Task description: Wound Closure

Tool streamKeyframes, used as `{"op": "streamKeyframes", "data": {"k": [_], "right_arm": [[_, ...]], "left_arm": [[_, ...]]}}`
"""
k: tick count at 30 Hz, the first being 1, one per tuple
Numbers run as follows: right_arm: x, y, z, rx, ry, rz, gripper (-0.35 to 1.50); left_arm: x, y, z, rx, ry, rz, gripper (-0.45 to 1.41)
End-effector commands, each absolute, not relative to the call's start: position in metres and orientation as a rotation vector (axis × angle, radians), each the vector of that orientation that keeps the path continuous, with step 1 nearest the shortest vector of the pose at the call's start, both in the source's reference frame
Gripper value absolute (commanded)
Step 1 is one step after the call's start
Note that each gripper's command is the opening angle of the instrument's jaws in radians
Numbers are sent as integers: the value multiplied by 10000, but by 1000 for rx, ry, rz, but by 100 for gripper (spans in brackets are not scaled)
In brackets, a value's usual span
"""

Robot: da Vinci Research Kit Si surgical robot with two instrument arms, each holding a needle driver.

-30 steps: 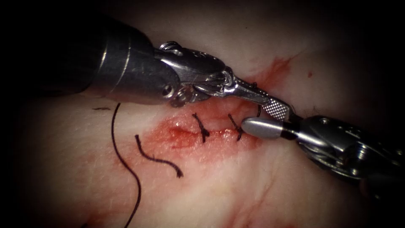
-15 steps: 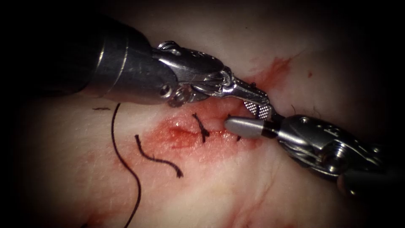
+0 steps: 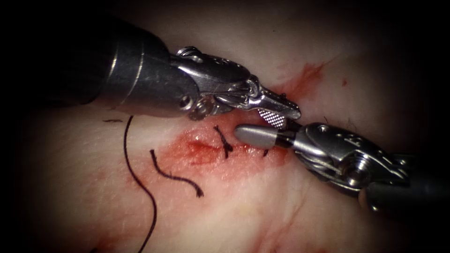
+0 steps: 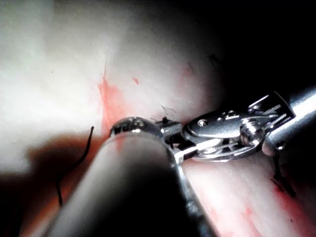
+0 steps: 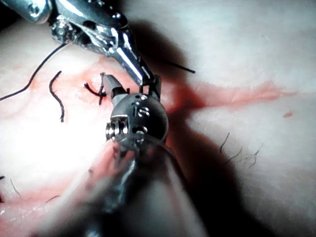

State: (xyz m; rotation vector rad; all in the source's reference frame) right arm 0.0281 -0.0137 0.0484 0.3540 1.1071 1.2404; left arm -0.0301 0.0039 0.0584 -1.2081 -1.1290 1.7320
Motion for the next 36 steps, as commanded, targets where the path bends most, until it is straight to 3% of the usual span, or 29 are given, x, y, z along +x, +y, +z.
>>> {"op": "streamKeyframes", "data": {"k": [1,13,16,21,23,24,25,29,36], "right_arm": [[291,-133,486,351,1112,1238,136],[297,-132,487,339,1118,1231,130],[297,-132,486,339,1118,1231,103],[298,-132,485,337,1130,1232,93],[297,-131,486,336,1140,1232,83],[297,-131,486,335,1143,1232,64],[297,-132,486,336,1143,1232,17],[294,-132,485,338,1143,1230,-32],[292,-133,485,339,1144,1228,-35]], "left_arm": [[-307,41,589,-1209,-1128,1733,-13],[-307,40,588,-1205,-1135,1730,-17],[-307,40,588,-1205,-1136,1731,-17],[-307,40,588,-1205,-1137,1731,-17],[-307,40,588,-1205,-1138,1731,-17],[-307,40,588,-1205,-1138,1731,-17],[-307,40,588,-1205,-1138,1732,-17],[-307,40,588,-1205,-1139,1732,-17],[-306,40,587,-1206,-1141,1732,-17]]}}
